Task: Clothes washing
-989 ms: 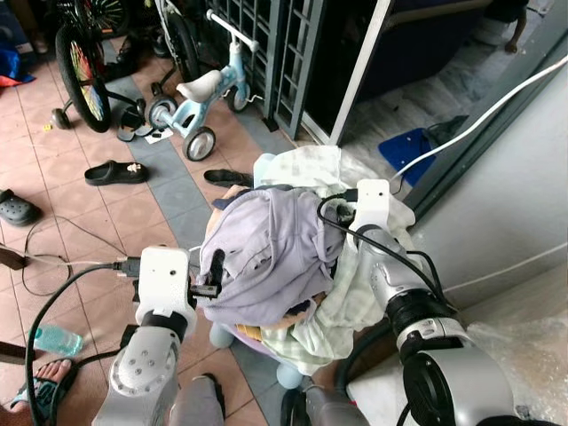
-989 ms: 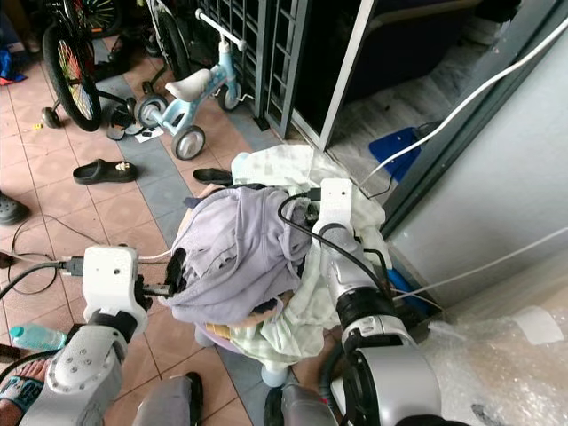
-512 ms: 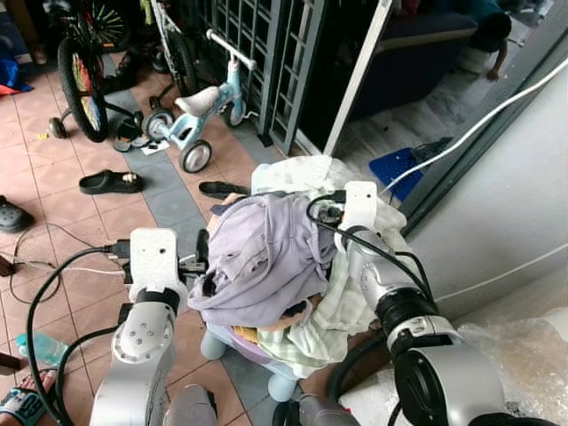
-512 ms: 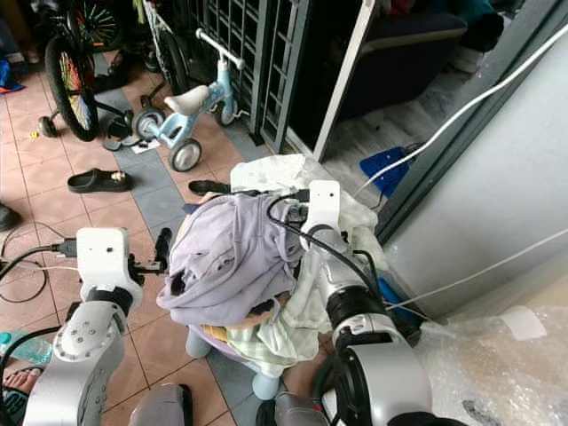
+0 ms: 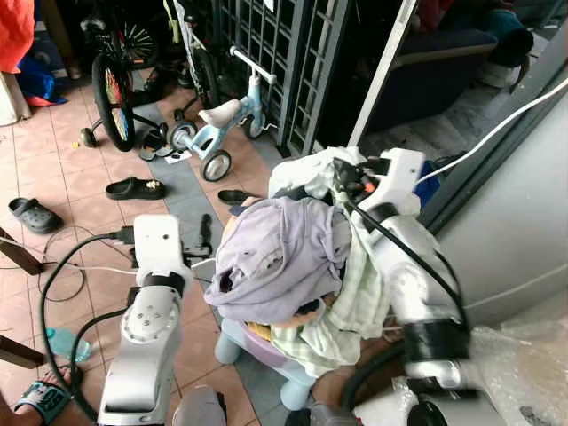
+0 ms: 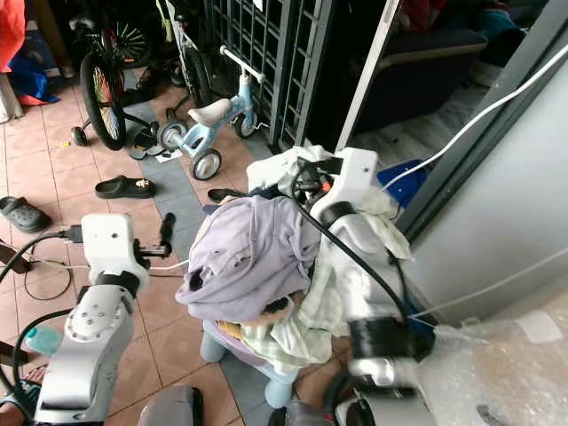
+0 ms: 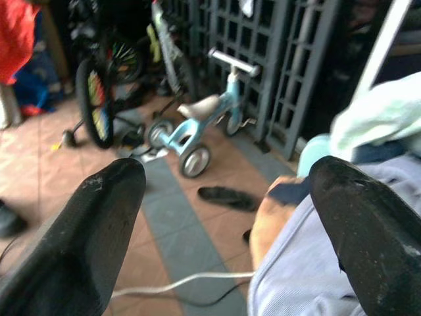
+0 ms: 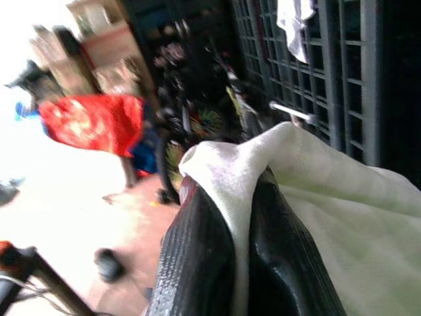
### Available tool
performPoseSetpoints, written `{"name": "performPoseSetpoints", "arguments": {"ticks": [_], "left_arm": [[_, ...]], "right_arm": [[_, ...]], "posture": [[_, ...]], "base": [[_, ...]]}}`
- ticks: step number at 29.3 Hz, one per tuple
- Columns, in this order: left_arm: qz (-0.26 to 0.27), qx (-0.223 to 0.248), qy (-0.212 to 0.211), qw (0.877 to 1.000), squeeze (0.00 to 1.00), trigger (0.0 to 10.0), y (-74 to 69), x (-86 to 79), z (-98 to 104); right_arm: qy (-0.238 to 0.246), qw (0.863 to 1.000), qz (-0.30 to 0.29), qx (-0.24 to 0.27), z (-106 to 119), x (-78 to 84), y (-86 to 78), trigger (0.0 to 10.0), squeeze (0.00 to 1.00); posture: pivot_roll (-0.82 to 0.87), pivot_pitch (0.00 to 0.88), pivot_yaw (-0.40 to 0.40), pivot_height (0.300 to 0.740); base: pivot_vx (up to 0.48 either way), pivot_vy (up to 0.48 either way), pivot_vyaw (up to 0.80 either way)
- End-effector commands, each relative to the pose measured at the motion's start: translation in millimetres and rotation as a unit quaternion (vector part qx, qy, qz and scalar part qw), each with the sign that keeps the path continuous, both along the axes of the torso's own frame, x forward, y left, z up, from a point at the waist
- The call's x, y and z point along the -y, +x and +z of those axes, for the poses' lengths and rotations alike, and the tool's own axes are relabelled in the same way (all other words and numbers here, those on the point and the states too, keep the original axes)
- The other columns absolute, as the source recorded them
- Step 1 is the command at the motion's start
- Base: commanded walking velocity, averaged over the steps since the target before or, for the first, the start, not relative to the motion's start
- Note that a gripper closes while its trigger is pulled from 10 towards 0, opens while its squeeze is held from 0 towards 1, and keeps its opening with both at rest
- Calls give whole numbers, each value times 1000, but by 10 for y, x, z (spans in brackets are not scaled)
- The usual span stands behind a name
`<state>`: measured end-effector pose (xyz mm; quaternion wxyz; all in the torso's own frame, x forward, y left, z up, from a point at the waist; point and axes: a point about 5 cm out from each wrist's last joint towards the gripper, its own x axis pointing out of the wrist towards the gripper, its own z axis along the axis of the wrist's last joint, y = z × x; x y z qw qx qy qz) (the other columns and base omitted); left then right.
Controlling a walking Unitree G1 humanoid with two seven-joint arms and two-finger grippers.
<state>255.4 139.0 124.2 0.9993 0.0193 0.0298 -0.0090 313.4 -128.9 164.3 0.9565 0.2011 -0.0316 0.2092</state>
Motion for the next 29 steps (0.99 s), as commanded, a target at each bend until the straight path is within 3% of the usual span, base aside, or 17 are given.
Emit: {"name": "performPoseSetpoints", "arguments": {"ticks": [1,3,6,9,11,14,15,17,20,21,23,24,25,26,27,28,29], "left_arm": [[-6,-17,5,1000,0,10000,26,53,-46],[0,-31,7,1000,0,10000,43,61,-94],[-19,-21,7,1000,0,10000,53,108,-87],[-27,-13,9,1000,0,10000,76,137,-68],[-28,-12,10,999,0,10000,91,139,-62],[-25,-15,12,999,0,10000,100,122,-77],[-24,-18,14,999,0,10000,99,111,-92],[-23,-17,13,1000,0,10000,95,114,-91],[-23,-17,13,1000,0,10000,92,118,-90],[-21,-19,13,1000,0,10000,87,118,-94],[-20,-20,14,1000,0,10000,83,117,-99],[-20,-20,14,999,0,10000,77,118,-101],[-19,-21,16,999,0,10000,69,117,-102],[-17,-22,18,999,0,10000,62,112,-100],[-17,-22,18,999,0,10000,62,112,-100],[-16,-22,18,999,0,10000,58,106,-98],[-15,-22,18,999,0,10000,56,103,-97]], "right_arm": [[32,997,67,8,87,-34,-168,0,0],[54,988,147,-5,37,-69,-414,0,0],[26,963,268,-22,-103,-117,-781,0,0],[-6,928,369,-48,-171,-98,-1147,0,0],[-16,907,414,-75,-207,-55,-1293,0,0],[-66,902,415,-102,-320,25,-1302,0,0],[-150,905,379,-120,-506,102,-1184,0,0],[-241,910,315,-124,-679,164,-991,0,0],[-270,906,305,-112,-702,140,-915,0,0],[-294,909,283,-85,-668,54,-799,0,0],[-304,908,280,-66,-636,-23,-746,0,0],[-317,907,274,-47,-603,-93,-700,980,0],[-323,907,269,-17,-544,-199,-640,9333,0],[-310,915,258,16,-455,-290,-582,2392,820],[-310,915,258,16,-455,-290,-582,2392,820],[-295,922,247,34,-396,-335,-537,10000,1000],[-288,925,244,39,-383,-347,-520,10000,1000]], "posture": [[20,0,-49,740],[8,0,-40,740],[-3,0,-27,740],[-5,0,-23,740],[-7,0,-23,740],[-12,0,-23,740],[-11,0,-25,740],[-4,0,-28,740],[-2,0,-28,740],[5,0,-29,740],[5,0,-29,740],[14,0,-33,740],[20,0,-36,740],[29,0,-39,740],[29,0,-39,740],[31,0,-41,740],[34,0,-42,740]], "base": [[0,0,0],[0,0,0],[0,0,0],[0,0,0],[0,0,0],[0,0,0],[0,0,0],[0,0,0],[0,0,0],[0,0,0],[0,0,0],[0,0,0],[0,0,0],[0,0,0],[0,0,0],[0,0,0],[0,0,0]]}}
